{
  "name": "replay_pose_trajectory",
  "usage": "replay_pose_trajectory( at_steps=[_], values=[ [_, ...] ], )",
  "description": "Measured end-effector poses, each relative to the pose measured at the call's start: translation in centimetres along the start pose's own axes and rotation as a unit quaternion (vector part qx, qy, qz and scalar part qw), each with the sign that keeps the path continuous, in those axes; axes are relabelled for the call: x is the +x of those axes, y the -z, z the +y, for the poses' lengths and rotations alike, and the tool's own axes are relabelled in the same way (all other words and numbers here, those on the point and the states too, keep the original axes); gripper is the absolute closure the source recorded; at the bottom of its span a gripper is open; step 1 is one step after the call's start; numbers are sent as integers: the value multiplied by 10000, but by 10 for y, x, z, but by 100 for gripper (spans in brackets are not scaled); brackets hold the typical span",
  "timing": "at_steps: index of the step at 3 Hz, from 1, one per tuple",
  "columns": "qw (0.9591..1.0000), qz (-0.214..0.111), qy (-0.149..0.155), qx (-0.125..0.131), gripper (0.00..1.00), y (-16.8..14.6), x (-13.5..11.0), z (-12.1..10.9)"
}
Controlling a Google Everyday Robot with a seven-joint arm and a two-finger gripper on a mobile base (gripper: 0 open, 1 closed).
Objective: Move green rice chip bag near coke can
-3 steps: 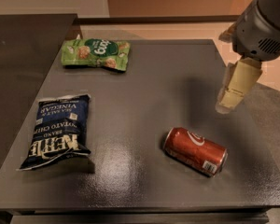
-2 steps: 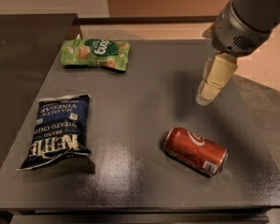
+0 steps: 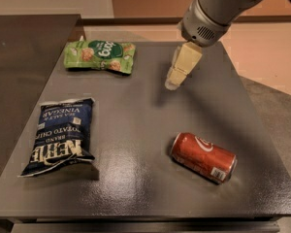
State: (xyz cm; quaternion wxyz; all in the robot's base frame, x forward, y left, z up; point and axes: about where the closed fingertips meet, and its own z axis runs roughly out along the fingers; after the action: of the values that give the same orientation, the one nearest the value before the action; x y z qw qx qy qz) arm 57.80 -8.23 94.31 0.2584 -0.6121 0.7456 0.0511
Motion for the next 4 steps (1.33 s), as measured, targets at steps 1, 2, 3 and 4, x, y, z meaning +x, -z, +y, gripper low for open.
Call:
replay_pose_trajectory(
  at_steps=[1,2,3,4],
  values=[
    [9998,-213,-66,-11,0,-30,-29,-21],
    [9991,-363,-201,-64,0,-62,-55,-39],
    [9984,-419,-359,-81,0,-93,-75,-52],
    [9980,-445,-444,-56,0,-117,-90,-58]
  ],
)
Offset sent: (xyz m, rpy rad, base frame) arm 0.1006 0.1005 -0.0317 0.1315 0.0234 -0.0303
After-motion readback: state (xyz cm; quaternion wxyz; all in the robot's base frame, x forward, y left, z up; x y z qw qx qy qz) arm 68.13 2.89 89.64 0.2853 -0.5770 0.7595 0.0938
